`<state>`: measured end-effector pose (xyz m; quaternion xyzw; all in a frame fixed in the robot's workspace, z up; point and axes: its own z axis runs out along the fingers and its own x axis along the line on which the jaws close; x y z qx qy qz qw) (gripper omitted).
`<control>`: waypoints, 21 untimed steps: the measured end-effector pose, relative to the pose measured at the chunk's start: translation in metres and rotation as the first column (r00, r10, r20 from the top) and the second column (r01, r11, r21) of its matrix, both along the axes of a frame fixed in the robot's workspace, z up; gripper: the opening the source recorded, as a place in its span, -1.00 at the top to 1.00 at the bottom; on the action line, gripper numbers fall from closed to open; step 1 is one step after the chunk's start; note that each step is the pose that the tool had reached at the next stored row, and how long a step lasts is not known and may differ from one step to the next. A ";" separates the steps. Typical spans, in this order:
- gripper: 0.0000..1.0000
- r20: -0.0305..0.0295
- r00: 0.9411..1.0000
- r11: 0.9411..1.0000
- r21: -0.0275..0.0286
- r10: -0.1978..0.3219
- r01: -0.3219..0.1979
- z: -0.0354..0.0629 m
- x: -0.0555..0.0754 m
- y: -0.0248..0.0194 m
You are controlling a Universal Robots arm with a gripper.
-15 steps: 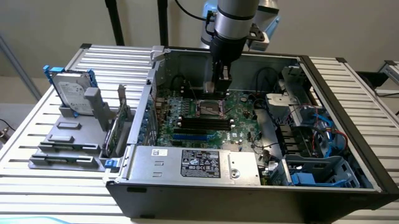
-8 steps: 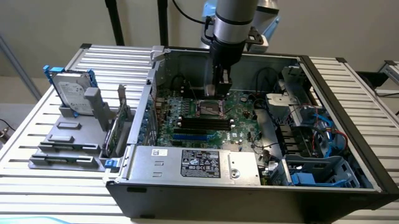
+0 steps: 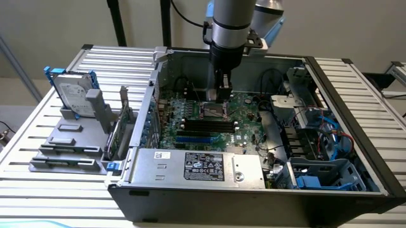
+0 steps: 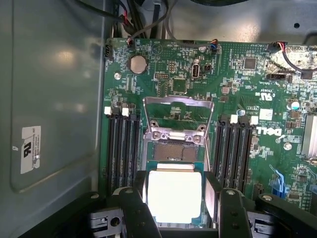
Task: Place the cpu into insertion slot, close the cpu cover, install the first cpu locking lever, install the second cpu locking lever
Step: 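Place the cpu into insertion slot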
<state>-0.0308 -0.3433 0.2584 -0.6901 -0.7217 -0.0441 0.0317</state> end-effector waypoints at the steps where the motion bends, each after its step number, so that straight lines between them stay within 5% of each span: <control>1: -0.09 0.000 1.000 1.000 -0.002 0.000 0.000 -0.0014 -0.001 0.0002; 11: -0.09 0.001 1.000 1.000 -0.030 -0.009 0.009 -0.0157 -0.001 0.0071; 21: -0.09 0.000 1.000 0.999 -0.047 -0.026 0.026 -0.0290 0.000 0.0127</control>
